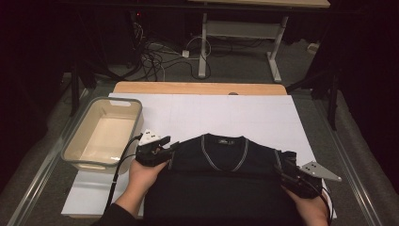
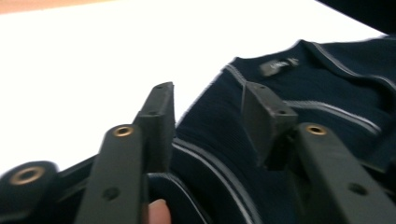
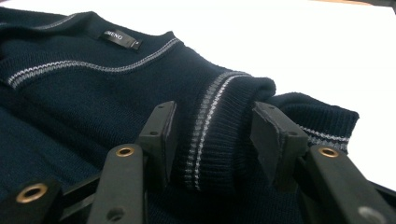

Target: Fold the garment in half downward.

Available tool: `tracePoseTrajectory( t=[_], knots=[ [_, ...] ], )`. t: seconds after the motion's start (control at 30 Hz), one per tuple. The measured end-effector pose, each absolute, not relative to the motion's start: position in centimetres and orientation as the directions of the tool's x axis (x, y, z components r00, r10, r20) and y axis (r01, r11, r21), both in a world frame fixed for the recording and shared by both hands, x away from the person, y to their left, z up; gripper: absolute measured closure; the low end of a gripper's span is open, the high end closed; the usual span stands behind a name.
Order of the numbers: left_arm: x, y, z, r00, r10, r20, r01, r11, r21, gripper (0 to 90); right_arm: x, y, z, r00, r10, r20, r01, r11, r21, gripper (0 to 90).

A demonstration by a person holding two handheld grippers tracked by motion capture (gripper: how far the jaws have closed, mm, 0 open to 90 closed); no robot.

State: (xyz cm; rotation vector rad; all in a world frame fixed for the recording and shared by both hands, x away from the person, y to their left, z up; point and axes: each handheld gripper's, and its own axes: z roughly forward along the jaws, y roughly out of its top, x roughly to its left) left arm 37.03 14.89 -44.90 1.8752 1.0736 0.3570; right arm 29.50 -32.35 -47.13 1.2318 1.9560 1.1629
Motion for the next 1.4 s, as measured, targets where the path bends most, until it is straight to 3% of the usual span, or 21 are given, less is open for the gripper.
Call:
tracePoseTrajectory(
  t=[0.17,0.33,0.43,0.7,0.83,1.1,1.4],
  knots=[
    [38.8,14.0,-46.3,0.547,0.823,-0.153,0.605,-0.262,0.751,56.8,29.5,-32.4,-47.1,-0.427,0.904,0.005,0.432,0.2,0.879,52.2],
    [39.1,13.3,-47.6,0.566,0.816,-0.115,0.64,-0.348,0.685,46.6,29.5,-32.5,-47.1,-0.425,0.905,0.009,0.432,0.195,0.881,52.2],
    [39.0,13.1,-47.7,0.57,0.814,-0.112,0.641,-0.356,0.68,46.6,29.5,-32.4,-47.1,-0.425,0.905,0.004,0.433,0.199,0.879,52.2],
    [39.1,13.1,-47.8,0.593,0.785,-0.18,0.657,-0.342,0.672,67.5,29.5,-32.4,-47.1,-0.421,0.907,0.001,0.432,0.199,0.88,52.0],
    [38.7,12.9,-47.8,0.587,0.795,-0.152,0.645,-0.347,0.681,73.0,29.5,-32.4,-47.1,-0.419,0.908,-0.001,0.429,0.2,0.881,51.8],
    [37.3,14.2,-46.7,0.574,0.807,-0.138,0.6,-0.3,0.742,73.0,29.5,-32.4,-47.1,-0.418,0.909,0.003,0.427,0.193,0.883,51.7],
    [32.3,14.5,-44.9,0.674,0.727,-0.134,0.466,-0.276,0.841,73.0,29.4,-32.3,-47.1,-0.416,0.909,-0.009,0.424,0.202,0.883,52.2]
  ],
)
